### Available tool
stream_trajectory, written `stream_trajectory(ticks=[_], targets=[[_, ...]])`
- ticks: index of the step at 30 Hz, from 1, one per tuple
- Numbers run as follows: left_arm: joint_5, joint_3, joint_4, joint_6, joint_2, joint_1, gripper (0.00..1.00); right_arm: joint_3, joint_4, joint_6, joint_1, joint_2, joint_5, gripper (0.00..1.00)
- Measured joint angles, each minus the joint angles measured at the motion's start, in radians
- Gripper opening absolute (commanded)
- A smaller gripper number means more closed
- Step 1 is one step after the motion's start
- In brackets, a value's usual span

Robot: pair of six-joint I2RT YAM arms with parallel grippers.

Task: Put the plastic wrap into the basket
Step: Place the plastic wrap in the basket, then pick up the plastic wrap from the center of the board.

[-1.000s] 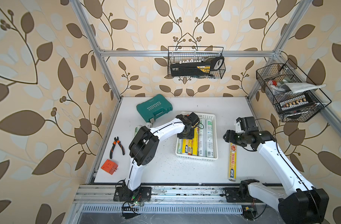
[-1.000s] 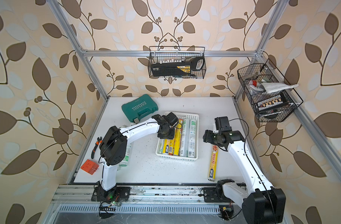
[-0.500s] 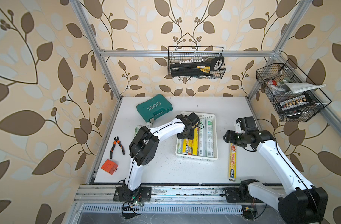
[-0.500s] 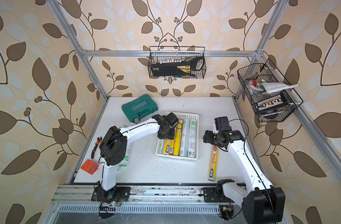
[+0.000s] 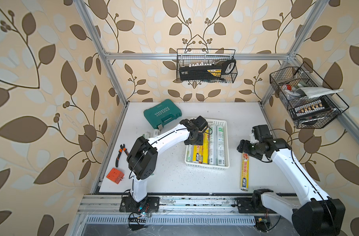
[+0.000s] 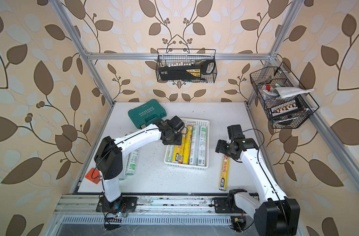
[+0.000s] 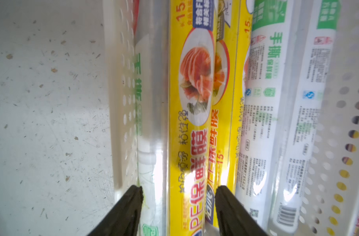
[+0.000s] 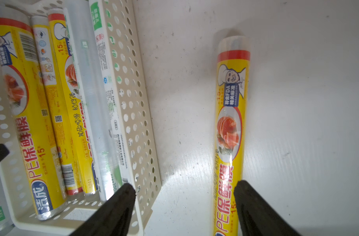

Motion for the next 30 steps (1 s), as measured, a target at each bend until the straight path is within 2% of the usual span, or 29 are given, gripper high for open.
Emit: stream_trajectory(ticks=[6,13,23,30], targets=[[-0.031,-0.058,0.0,-0.002,-0.117,0.0,0.76,-0.048,-0.004,0.06,0.0,-0.042,0.034,0.91],[-0.088,-0.156,0.002,-0.006,-0.25,0.0,0.84,-0.09,-0.016,0.136,-0.001,0.019,0.113,0.91],[-0.146,-0.236,0.007,-0.007,-0.379,0.0,0.92,-0.212,0.026,0.192,-0.001,0.051,0.08,0.91],[-0.155,-0.278,0.014,-0.009,-0.424,0.0,0.93,-0.241,0.068,0.204,-0.001,0.099,0.052,0.89]])
